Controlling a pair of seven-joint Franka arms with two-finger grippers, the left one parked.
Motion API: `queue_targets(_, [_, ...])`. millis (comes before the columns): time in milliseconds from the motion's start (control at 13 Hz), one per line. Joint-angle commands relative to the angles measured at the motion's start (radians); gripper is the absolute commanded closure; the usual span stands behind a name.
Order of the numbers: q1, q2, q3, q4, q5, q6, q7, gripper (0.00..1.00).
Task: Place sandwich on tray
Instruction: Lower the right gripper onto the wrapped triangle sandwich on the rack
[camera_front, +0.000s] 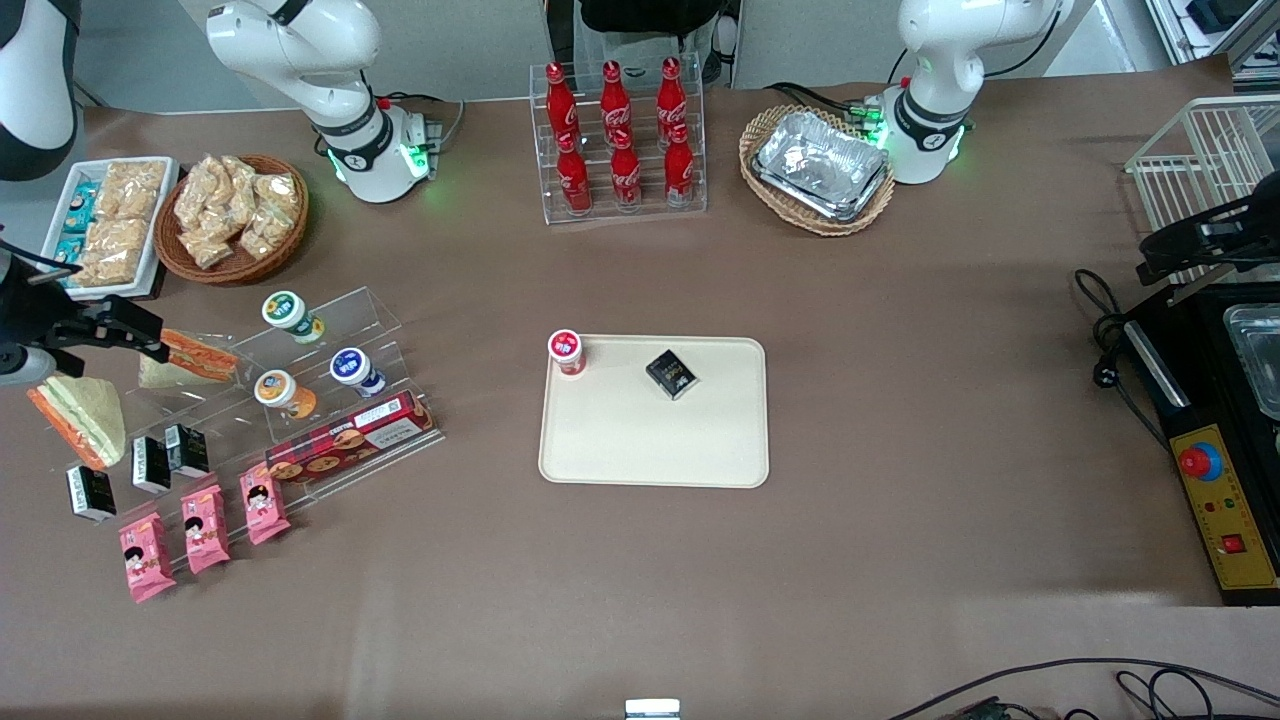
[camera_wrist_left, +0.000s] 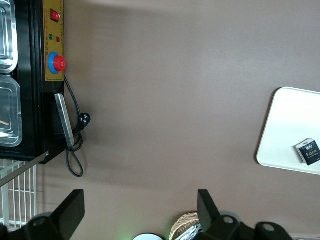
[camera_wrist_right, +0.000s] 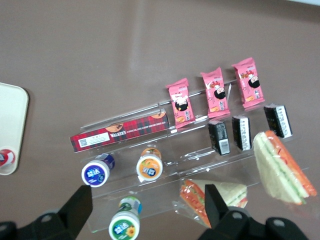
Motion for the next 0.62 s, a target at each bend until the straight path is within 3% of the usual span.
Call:
queue_targets(0, [-0.016,0.052,-0.062,0.021,0.016,0.017,-0.132,0.00])
queue_targets(538, [-0.018,0.077,-0.247,0.021,0.016,0.025,-0.373,0.00])
